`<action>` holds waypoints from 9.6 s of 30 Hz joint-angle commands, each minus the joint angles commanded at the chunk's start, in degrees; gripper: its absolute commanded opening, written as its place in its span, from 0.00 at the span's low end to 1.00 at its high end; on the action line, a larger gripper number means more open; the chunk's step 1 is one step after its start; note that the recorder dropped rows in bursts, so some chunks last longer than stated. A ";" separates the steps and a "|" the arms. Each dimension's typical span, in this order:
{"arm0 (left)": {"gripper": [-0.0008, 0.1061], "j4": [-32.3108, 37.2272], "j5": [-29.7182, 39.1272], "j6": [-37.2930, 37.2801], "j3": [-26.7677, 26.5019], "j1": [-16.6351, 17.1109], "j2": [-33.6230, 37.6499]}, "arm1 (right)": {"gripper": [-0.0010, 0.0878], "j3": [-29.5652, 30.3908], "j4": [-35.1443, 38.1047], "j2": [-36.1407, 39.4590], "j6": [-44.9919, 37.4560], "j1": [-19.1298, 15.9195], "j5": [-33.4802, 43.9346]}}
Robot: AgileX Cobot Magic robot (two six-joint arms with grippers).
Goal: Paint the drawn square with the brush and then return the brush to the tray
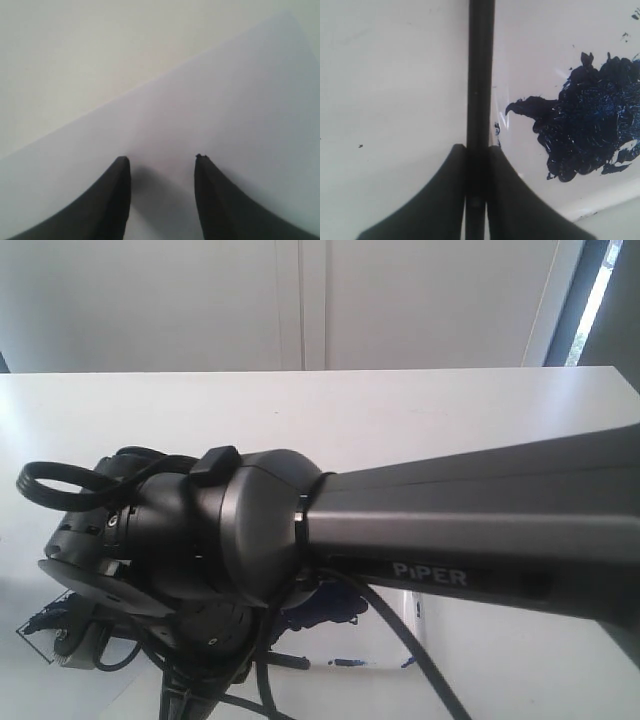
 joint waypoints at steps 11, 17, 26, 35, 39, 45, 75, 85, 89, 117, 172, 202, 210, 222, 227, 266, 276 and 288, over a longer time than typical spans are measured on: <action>0.44 -0.61 0.47 -3.51 0.00 0.00 -0.11 | 0.01 0.00 -0.10 0.00 0.00 0.00 0.45; 0.44 -0.61 -0.27 -3.79 0.00 0.00 -0.36 | 0.01 0.00 -0.10 0.00 0.00 0.00 0.25; 0.44 -0.61 -1.18 -3.91 0.00 0.00 -0.36 | 0.01 0.00 -0.10 0.00 0.00 0.00 0.25; 0.44 -0.61 -1.65 -4.88 0.00 0.00 -0.36 | 0.01 0.00 -0.10 0.00 0.00 0.00 -0.14; 0.44 -0.61 -1.65 -3.43 0.00 0.00 -0.24 | 0.01 0.00 -0.10 0.00 0.00 0.00 -0.14; 0.44 -0.23 -0.35 3.58 0.00 0.00 -0.24 | 0.01 0.00 -0.10 0.00 0.00 0.00 -0.14; 0.44 1.51 0.20 4.59 0.00 0.00 -0.24 | 0.01 0.00 3.05 -3.34 0.00 0.77 -0.98; 0.44 1.51 0.11 5.24 0.00 0.00 -0.24 | 0.01 0.00 3.59 -3.23 0.00 1.28 -3.61; 0.44 1.51 0.11 5.24 0.00 0.00 -0.24 | 0.01 0.00 3.23 -2.25 0.00 1.28 -3.87; 0.44 1.56 -0.05 7.50 0.00 0.00 -0.24 | 0.01 0.00 -2.97 0.53 3.27 1.18 -3.64; 0.44 1.92 0.13 8.68 0.00 0.00 2.04 | 0.01 0.00 1.71 0.02 -1.32 -0.47 -0.26; 0.44 -1.98 1.36 8.80 0.00 0.00 2.04 | 0.01 0.00 3.91 -1.30 -1.41 1.45 1.00; 0.44 -1.98 1.25 8.90 0.00 0.00 2.04 | 0.01 0.00 3.81 -1.30 -1.41 2.31 0.84; 0.44 -1.98 1.25 9.07 0.00 0.00 2.04 | 0.01 0.00 -3.35 -1.30 2.82 2.31 3.66; 0.44 -1.98 1.25 9.07 0.00 0.00 2.04 | 0.01 0.00 -5.14 -1.30 3.98 2.31 4.33; 0.44 -1.98 1.35 9.03 0.00 0.00 2.04 | 0.01 0.00 -0.58 -1.93 0.00 4.07 4.74; 0.44 -1.98 1.35 9.29 0.00 0.00 2.04 | 0.01 0.00 -7.30 -1.93 3.74 3.98 4.74; 0.44 -1.98 1.46 9.28 0.00 0.00 2.04 | 0.01 0.22 -10.04 -1.93 5.37 2.24 4.74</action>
